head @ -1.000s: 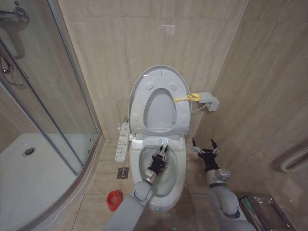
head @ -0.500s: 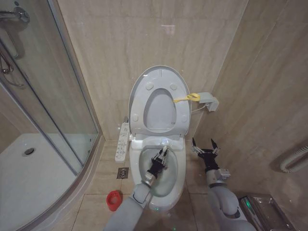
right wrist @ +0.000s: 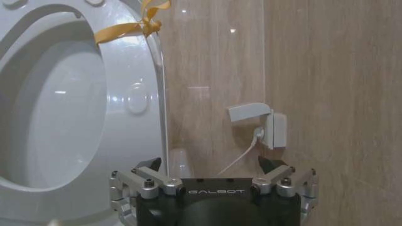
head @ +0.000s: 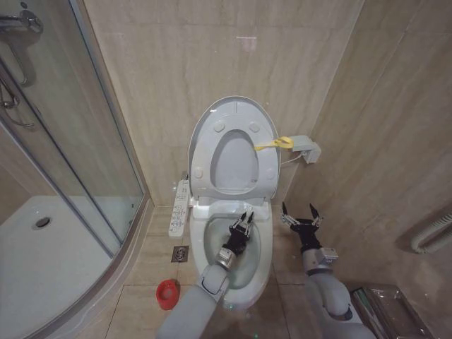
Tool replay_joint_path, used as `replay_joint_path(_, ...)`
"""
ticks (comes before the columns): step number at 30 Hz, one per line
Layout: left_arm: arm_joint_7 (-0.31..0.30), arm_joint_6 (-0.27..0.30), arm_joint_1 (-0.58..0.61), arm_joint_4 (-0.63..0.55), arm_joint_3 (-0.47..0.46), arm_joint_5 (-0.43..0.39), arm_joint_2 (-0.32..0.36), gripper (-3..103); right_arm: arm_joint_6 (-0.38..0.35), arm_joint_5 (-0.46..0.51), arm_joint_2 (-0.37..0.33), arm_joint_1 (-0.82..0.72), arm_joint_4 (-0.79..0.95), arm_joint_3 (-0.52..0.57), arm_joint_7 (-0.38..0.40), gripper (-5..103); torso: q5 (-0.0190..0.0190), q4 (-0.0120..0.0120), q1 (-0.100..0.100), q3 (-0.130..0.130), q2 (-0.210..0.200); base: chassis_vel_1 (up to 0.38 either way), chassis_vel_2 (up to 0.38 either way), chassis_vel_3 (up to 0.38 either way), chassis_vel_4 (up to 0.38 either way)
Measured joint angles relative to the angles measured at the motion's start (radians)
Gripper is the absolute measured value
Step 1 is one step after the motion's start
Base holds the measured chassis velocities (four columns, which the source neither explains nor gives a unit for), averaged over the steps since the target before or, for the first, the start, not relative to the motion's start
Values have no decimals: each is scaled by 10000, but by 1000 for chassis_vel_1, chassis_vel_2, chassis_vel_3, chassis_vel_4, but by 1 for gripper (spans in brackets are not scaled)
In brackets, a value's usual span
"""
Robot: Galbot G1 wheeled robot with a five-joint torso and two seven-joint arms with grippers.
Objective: Open the toilet lid, clean the toilet bowl with a toilet brush, close the toilet lid, and flush.
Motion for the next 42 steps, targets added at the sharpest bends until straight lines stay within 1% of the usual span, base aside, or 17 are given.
replay_joint_path(1, 2, -31, -132, 166, -87, 17, 9, 19, 0, 0, 0, 0, 0, -1, 0, 100, 0, 0, 0, 0, 0, 0, 0, 0, 0)
replay_joint_path(3, -4, 5, -146, -55, -84, 6, 9, 19, 0, 0, 0, 0, 0, -1, 0, 100, 1, 0, 1, 1, 0, 0, 0, 0, 0)
replay_joint_path(6, -9, 86, -162, -773, 4, -19, -67, 19, 0, 0, 0, 0, 0, -1, 0, 100, 0, -3, 0, 0, 1, 0, 0, 0, 0)
replay_joint_path(9, 20, 102, -155, -947, 79, -20, -159, 19, 0, 0, 0, 0, 0, -1, 0, 100, -1, -4, 0, 0, 1, 0, 0, 0, 0)
replay_joint_path(11, 82, 10, -168, -545, 86, 37, -251, 19, 0, 0, 0, 0, -1, -1, 0, 100, -1, -4, 0, 0, 2, 0, 0, 0, 0)
replay_joint_path(12, 82, 10, -168, -545, 86, 37, -251, 19, 0, 0, 0, 0, -1, -1, 0, 100, -1, -4, 0, 0, 2, 0, 0, 0, 0)
replay_joint_path(16, 96, -157, -232, 365, -7, 94, -213, 19, 0, 0, -1, 0, 0, 0, 1, 100, -1, 1, -1, -1, 2, 0, 0, 0, 0)
replay_joint_path(19, 98, -160, -215, 391, -20, 93, -186, 19, 0, 0, 0, 0, 0, -1, -1, 100, 4, 4, 0, 1, 1, 0, 0, 0, 0)
replay_joint_path(25, 104, -136, -197, -371, 52, 59, -245, 19, 0, 0, 0, 0, 0, -1, 0, 100, -3, -5, -1, 0, 2, 0, 0, 0, 0)
replay_joint_path(27, 108, -136, -215, -367, 50, 59, -258, 19, 0, 0, 0, 0, 0, -1, 0, 100, -2, -5, -1, 0, 1, 0, 0, 0, 0)
replay_joint_path(29, 129, -149, -285, -176, 47, 60, -286, 19, 0, 0, 0, 0, 0, -1, 0, 100, -2, -4, -1, -1, 2, 0, 0, 0, 0)
replay_joint_path(31, 164, -259, -424, 472, -7, 84, -299, 19, 0, 0, 0, 0, 0, -1, -1, 100, -1, 1, -1, 0, 2, 0, 0, 0, 0)
replay_joint_path(35, 180, -318, -514, 896, -135, 171, -214, 19, 0, 0, 0, 0, 0, 0, 0, 100, 2, 2, 0, 1, 1, 0, 0, 0, 0)
replay_joint_path(37, 180, -321, -521, 877, -140, 175, -192, 19, 0, 0, 0, 0, 0, -1, 0, 100, 1, 0, 0, 0, 1, 0, 0, 0, 0)
replay_joint_path(38, 179, -321, -521, 798, -147, 173, -169, 19, 0, 0, 0, 0, 0, 0, 1, 100, -1, 0, 0, 0, 1, 0, 0, 0, 0)
replay_joint_path(40, 167, -308, -500, 264, -129, 134, -141, 19, -1, 0, 0, 0, 0, -1, -1, 100, 0, -1, 0, 0, 1, 0, 0, 0, 0)
replay_joint_path(42, 165, -305, -488, 85, -106, 122, -142, 19, -1, 0, 0, 0, -1, 0, 0, 100, -1, -3, -1, 0, 2, 0, 0, 0, 0)
